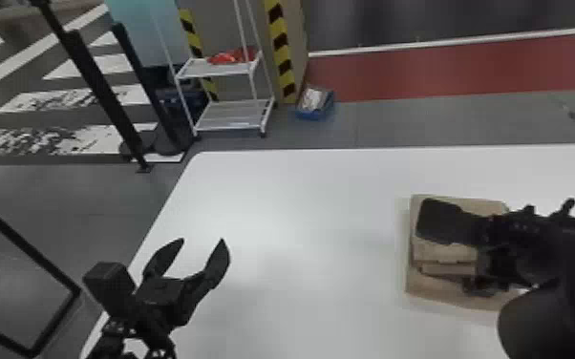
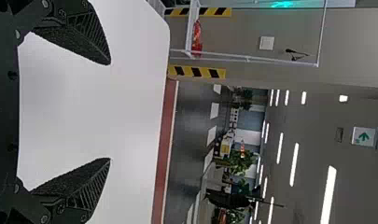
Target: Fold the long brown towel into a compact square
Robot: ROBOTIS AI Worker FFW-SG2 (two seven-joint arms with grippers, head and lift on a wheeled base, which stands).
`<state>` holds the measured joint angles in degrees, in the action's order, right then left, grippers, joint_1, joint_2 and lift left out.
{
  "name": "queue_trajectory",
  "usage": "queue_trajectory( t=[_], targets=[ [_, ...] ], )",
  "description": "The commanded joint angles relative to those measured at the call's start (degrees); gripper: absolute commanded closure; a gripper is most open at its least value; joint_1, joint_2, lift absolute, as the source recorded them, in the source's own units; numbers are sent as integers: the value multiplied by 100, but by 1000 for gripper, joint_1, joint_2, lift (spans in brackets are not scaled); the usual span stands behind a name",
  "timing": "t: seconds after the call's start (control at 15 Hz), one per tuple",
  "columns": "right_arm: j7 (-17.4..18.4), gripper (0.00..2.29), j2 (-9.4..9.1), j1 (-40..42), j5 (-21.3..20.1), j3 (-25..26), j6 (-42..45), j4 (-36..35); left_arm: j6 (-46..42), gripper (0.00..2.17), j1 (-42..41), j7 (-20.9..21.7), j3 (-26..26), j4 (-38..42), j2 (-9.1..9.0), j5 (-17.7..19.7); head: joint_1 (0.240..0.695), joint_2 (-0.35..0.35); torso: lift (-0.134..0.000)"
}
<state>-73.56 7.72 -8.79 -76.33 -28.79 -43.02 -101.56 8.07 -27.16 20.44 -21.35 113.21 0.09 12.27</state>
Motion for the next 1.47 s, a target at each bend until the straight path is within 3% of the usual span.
queue_trajectory(
  t=[0.0,0.4,0.53,0.67,0.73,1.2,1.4],
  targets=[
    [35,566,-95,0,-23,5,-53,22,-2,167,0,4,-9,-1,-24,12,695,279,-125],
    [149,707,-200,9,21,75,-159,-22,-2,167,0,4,-27,-9,-24,48,695,284,-125],
    [158,937,-218,9,39,93,-159,-31,-2,167,0,13,-18,26,-24,48,695,287,-125],
    [166,947,-244,26,74,119,-141,-66,15,167,-17,39,8,96,-24,48,695,288,-125],
    [166,1075,-244,35,92,163,-141,-119,33,167,-35,101,26,149,-24,48,695,287,-125],
    [193,1092,-244,9,417,392,-177,-602,33,232,-149,997,553,140,-24,-102,695,222,-125],
    [193,1092,-244,-44,566,453,-370,-848,15,444,-158,1261,913,-62,-24,-163,695,183,-125]
  ],
)
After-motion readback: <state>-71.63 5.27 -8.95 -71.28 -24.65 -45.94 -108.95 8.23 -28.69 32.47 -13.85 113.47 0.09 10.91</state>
